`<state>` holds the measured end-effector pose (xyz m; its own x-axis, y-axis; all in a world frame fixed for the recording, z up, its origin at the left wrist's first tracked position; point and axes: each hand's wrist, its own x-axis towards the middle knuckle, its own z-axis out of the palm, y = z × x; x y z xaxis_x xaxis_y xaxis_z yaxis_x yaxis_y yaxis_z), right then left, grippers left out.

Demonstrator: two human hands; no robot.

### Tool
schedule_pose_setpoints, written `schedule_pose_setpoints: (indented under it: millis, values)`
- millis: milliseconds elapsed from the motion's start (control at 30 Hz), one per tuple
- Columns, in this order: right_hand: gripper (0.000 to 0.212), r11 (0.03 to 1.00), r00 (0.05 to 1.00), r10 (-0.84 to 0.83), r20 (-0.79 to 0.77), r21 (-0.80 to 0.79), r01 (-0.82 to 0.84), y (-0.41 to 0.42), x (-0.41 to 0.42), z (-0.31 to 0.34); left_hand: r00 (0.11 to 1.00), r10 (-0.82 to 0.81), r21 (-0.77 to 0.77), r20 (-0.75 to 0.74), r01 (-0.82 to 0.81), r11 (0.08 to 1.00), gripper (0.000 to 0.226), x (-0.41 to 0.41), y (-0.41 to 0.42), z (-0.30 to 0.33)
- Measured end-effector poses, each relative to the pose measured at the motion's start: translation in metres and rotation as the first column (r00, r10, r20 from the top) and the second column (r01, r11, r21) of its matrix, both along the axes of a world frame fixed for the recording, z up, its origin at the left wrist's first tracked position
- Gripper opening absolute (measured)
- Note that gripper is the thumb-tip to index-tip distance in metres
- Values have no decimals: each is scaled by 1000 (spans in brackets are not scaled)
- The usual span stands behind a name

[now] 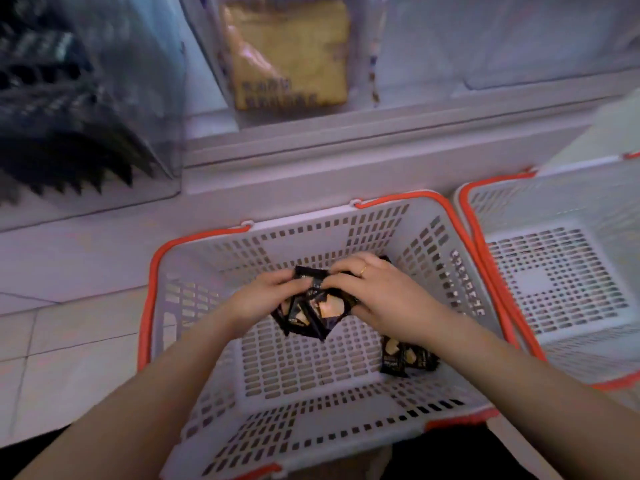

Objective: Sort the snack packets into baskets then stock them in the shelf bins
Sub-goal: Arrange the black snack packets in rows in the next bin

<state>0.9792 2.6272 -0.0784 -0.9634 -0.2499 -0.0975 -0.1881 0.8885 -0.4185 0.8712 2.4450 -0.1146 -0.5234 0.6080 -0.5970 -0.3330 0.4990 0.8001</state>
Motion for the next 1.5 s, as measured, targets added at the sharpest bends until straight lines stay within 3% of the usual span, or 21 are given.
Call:
schedule_pose_setpoints:
  millis: [133, 267, 367, 467, 533, 633, 667, 700, 833, 1033, 1133, 1267, 1400, 1500]
  values:
    - [59, 996, 995, 34, -95, 83, -27, -4, 1, 51, 995, -9, 55, -97, 14, 998, 28, 8, 3, 57]
    - [59, 994, 980, 50, -193, 106, -30, -12, 4, 93, 996, 8, 259, -92, 16, 966, 31, 24, 2, 105]
    - [69, 992, 966, -8, -258, -121, -24, -21, 7, 114, 990, 8, 342, -141, 42, 939, 36, 30, -4, 129]
    - [86, 934, 971, -159, -181, -347, 88, -33, 11, 131, 980, 8, 398, -199, 73, 914, 21, 31, -13, 146]
    - [86, 835, 947, -290, -140, -521, 179, -45, 14, 138, 969, 79, 421, -235, 28, 907, 12, 31, -20, 155]
    - [73, 430, 901, -426, 79, -859, 279, -62, 9, 150, 902, 206, 465, -378, -7, 885, 19, 27, -30, 173]
    - [64, 324, 901, -408, 146, -900, 293, -67, 6, 155, 875, 240, 490, -420, -4, 872, 25, 25, -35, 180]
    - [52, 287, 909, -376, 178, -911, 297, -72, 2, 161, 853, 272, 517, -445, -3, 856, 30, 23, -39, 187]
    - [29, 433, 947, -276, 164, -858, 275, -99, -15, 188, 793, 359, 566, -493, -21, 824, 39, 11, -61, 213]
    - [34, 479, 934, -345, 95, -838, 262, -140, -52, 220, 783, 478, 648, -399, -128, 751, 12, -10, -88, 242]
    - [31, 492, 924, -381, 34, -839, 233, -156, -74, 232, 742, 505, 615, -440, -160, 772, 9, -27, -101, 262]
    - [17, 536, 905, -424, 32, -797, 279, -170, -117, 244, 651, 383, 375, -655, -160, 913, 41, -68, -126, 281]
    - [26, 559, 847, -524, 85, -717, 417, -181, -172, 249, 463, 245, 195, -852, -153, 969, 20, -123, -151, 292]
    - [32, 547, 780, -606, 154, -631, 550, -183, -212, 245, 277, -100, -161, -956, -207, 965, 19, -169, -155, 291]
